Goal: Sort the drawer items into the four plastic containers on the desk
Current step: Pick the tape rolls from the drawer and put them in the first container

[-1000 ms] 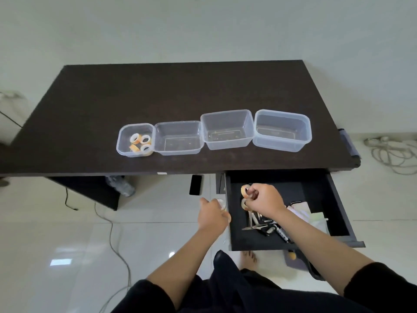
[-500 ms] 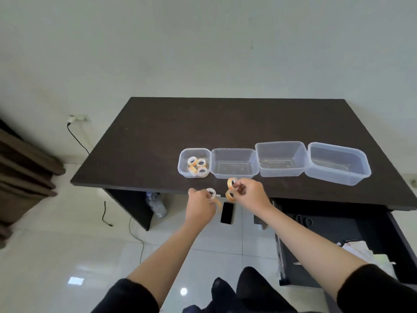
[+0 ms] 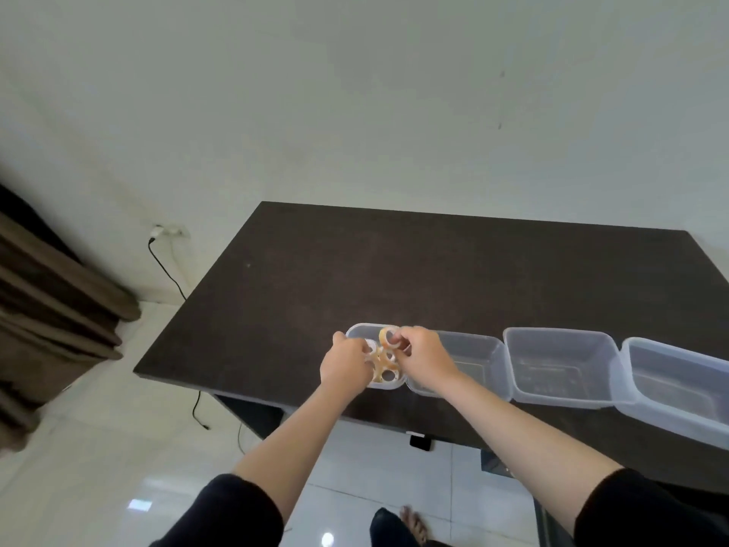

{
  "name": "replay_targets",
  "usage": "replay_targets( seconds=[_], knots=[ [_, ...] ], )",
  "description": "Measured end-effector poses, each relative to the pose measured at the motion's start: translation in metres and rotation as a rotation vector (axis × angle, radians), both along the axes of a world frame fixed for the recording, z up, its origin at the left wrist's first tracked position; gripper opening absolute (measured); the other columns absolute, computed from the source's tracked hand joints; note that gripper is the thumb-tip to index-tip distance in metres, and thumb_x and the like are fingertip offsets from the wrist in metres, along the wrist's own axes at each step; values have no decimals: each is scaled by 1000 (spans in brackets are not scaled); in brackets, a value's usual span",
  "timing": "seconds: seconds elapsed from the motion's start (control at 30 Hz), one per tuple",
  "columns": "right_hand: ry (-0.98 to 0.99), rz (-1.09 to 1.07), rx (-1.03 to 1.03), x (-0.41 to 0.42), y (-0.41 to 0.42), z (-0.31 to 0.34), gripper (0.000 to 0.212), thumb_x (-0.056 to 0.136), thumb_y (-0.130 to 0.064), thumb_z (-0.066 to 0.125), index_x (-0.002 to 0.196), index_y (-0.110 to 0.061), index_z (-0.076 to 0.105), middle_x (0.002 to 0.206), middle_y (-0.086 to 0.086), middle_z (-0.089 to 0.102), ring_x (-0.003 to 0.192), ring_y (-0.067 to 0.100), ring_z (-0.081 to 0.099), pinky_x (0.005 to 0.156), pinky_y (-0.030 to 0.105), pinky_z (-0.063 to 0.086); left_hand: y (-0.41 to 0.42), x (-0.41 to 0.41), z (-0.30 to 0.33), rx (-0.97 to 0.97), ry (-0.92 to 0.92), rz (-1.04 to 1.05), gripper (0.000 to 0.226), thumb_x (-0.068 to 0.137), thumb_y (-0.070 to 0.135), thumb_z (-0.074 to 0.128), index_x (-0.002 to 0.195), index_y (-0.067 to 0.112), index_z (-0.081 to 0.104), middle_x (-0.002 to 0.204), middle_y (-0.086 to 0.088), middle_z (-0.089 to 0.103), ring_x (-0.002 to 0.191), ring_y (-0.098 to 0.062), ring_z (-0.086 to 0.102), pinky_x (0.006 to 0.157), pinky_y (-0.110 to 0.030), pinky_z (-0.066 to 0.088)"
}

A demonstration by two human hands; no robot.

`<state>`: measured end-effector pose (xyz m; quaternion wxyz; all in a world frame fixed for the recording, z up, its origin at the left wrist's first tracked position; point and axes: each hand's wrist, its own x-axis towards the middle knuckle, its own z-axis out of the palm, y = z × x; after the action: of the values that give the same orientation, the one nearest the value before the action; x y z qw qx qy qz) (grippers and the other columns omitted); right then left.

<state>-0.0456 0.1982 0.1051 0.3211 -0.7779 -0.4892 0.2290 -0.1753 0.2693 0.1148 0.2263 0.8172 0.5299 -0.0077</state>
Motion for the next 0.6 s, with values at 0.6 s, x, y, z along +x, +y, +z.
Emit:
replay_targets(
  seconds=[0.6],
  knots=[
    [-76, 132, 48, -1, -15, -2, 29, 83, -6, 55, 108, -14, 68, 103, 5, 66, 97, 23, 60, 82, 39, 50, -25, -18, -18, 32, -285, 51, 38, 86, 8, 52, 124, 14, 52, 123, -5, 48, 99, -25, 57, 81, -38, 53]
  ],
)
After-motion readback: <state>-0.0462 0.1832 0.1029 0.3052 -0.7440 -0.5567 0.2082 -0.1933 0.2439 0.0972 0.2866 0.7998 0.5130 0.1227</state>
